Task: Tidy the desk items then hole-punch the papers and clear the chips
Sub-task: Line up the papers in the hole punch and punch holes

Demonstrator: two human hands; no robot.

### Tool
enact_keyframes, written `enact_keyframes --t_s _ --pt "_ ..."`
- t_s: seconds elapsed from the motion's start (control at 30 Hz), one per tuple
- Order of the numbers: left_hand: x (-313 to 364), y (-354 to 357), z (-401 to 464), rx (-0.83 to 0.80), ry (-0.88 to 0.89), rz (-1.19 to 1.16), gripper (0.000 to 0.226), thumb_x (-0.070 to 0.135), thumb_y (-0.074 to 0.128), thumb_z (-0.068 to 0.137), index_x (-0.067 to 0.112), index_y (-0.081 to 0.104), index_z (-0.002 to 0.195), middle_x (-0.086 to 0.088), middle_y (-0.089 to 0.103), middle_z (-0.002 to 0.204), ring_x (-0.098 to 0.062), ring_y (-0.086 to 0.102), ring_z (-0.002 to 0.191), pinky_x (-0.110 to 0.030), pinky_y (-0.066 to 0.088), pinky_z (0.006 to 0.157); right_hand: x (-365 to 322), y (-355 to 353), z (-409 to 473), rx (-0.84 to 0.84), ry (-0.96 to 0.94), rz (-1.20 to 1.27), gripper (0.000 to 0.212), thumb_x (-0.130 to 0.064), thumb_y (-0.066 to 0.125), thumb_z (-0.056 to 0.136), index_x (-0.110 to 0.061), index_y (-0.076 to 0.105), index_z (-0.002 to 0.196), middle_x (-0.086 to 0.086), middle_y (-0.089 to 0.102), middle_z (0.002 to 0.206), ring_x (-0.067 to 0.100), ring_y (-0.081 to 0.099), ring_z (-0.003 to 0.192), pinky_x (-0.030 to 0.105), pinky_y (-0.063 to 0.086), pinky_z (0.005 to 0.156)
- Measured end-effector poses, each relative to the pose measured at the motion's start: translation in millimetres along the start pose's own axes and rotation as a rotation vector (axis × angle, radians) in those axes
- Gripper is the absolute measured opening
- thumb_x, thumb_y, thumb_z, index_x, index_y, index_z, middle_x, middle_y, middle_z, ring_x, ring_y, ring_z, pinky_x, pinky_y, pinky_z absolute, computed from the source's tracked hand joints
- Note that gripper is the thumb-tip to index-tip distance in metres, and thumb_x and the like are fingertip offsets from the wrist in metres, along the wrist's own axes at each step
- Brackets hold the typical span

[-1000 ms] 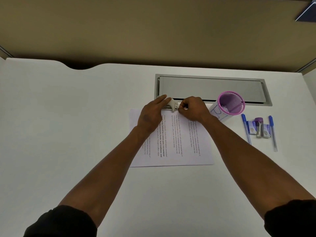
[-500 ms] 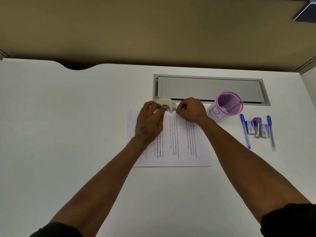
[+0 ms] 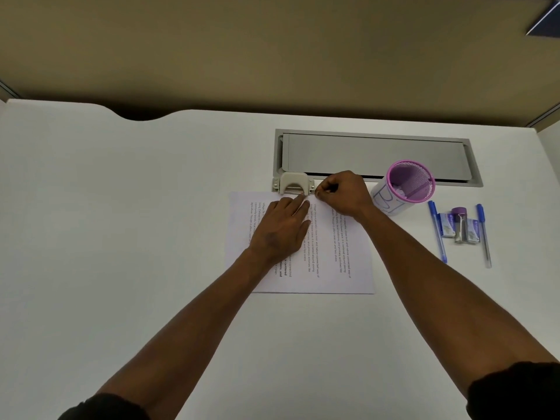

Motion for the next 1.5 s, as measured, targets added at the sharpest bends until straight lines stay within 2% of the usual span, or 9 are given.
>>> enact_keyframes --t_s 0.27,0.43,0.53,0.73,0.93,1.1,1.23,1.33,1.5 --pt "-2 -2 1 0.029 -0.060 0.002 0.049 0.036 0.053 0.095 0.008 0.054 0.135 -0.010 0.057 0.137 -0.030 0.049 0.128 -0.046 0.037 0.108 -5 0 1 0.013 0.028 -0.172 0.015 -0.035 0.064 0.085 -0.023 0.074 0.086 -0.006 0.072 0.090 0.018 0.063 0.092 0.045 0.040 0.095" --pt "-6 -1 -4 0.104 -0.114 -0.095 0.053 0.032 0.061 0.092 0.004 0.053 0.136 -0.015 0.059 0.135 -0.031 0.052 0.128 -0.038 0.032 0.112 -12 2 -2 0.014 -0.018 -0.244 0.015 -0.033 0.058 0.088 -0.024 0.070 0.085 -0.007 0.070 0.090 0.018 0.061 0.092 0.040 0.030 0.088" --pt "-7 1 -8 0.120 -0.146 -0.088 0.055 0.031 0.064 0.091 0.000 0.053 0.135 -0.019 0.059 0.135 -0.033 0.054 0.128 -0.035 0.028 0.111 -13 2 -3 0.009 -0.012 -0.244 0.015 -0.033 0.058 0.088 -0.024 0.070 0.085 -0.006 0.070 0.091 0.018 0.061 0.093 0.041 0.032 0.089" --pt "-3 0 -5 0.058 -0.174 -0.004 0.053 0.036 0.057 0.093 0.005 0.052 0.136 -0.014 0.057 0.136 -0.034 0.051 0.126 -0.046 0.041 0.106 -11 1 -7 0.035 -0.037 -0.159 0.012 -0.035 0.064 0.085 -0.026 0.071 0.089 -0.008 0.072 0.098 0.016 0.063 0.098 0.040 0.036 0.092" --pt "-2 -4 -6 0.067 -0.166 -0.004 0.052 0.035 0.058 0.093 0.005 0.053 0.135 -0.015 0.058 0.136 -0.034 0.054 0.124 -0.046 0.041 0.105 -6 1 -8 0.031 -0.016 -0.032 0.012 -0.040 0.073 0.079 -0.030 0.073 0.084 -0.009 0.074 0.095 0.013 0.066 0.096 0.051 0.047 0.095" --pt "-12 -16 -16 0.224 -0.203 -0.101 0.034 0.027 0.064 0.090 0.005 0.067 0.116 -0.015 0.068 0.120 -0.031 0.063 0.111 -0.042 0.045 0.101 -5 0 -4 0.021 0.029 -0.019 0.015 -0.035 0.072 0.083 -0.023 0.078 0.091 -0.003 0.076 0.094 0.018 0.067 0.095 0.051 0.050 0.093" --pt "-45 -37 -33 0.377 -0.393 -0.209 0.018 0.021 0.063 0.090 0.009 0.072 0.101 -0.008 0.071 0.106 -0.027 0.061 0.105 -0.037 0.044 0.094 -3 0 -2 -0.001 0.046 -0.026 0.014 -0.034 0.072 0.083 -0.024 0.078 0.089 -0.004 0.076 0.090 0.017 0.067 0.091 0.050 0.050 0.092" --pt "-68 -35 -37 0.317 -0.509 -0.203 0.024 0.024 0.061 0.092 0.013 0.070 0.111 -0.005 0.068 0.118 -0.026 0.056 0.115 -0.039 0.041 0.098 -4 -1 -1 -0.009 0.051 -0.051 0.012 -0.032 0.069 0.083 -0.023 0.077 0.087 -0.005 0.075 0.089 0.018 0.066 0.091 0.049 0.049 0.092" --pt "-83 -27 -30 0.186 -0.471 -0.133 0.030 0.029 0.055 0.095 0.019 0.069 0.120 -0.004 0.063 0.122 -0.025 0.050 0.117 -0.041 0.039 0.098 -8 1 -2 -0.017 0.038 -0.105 0.011 -0.033 0.066 0.084 -0.025 0.073 0.086 -0.007 0.073 0.092 0.019 0.065 0.096 0.045 0.045 0.094"
Point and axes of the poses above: each hand's wrist, its own z-axis towards the middle knuckle, its own y-axis out of the palm, x = y × z, the point moved 8 cm from there along z, towards the middle knuckle
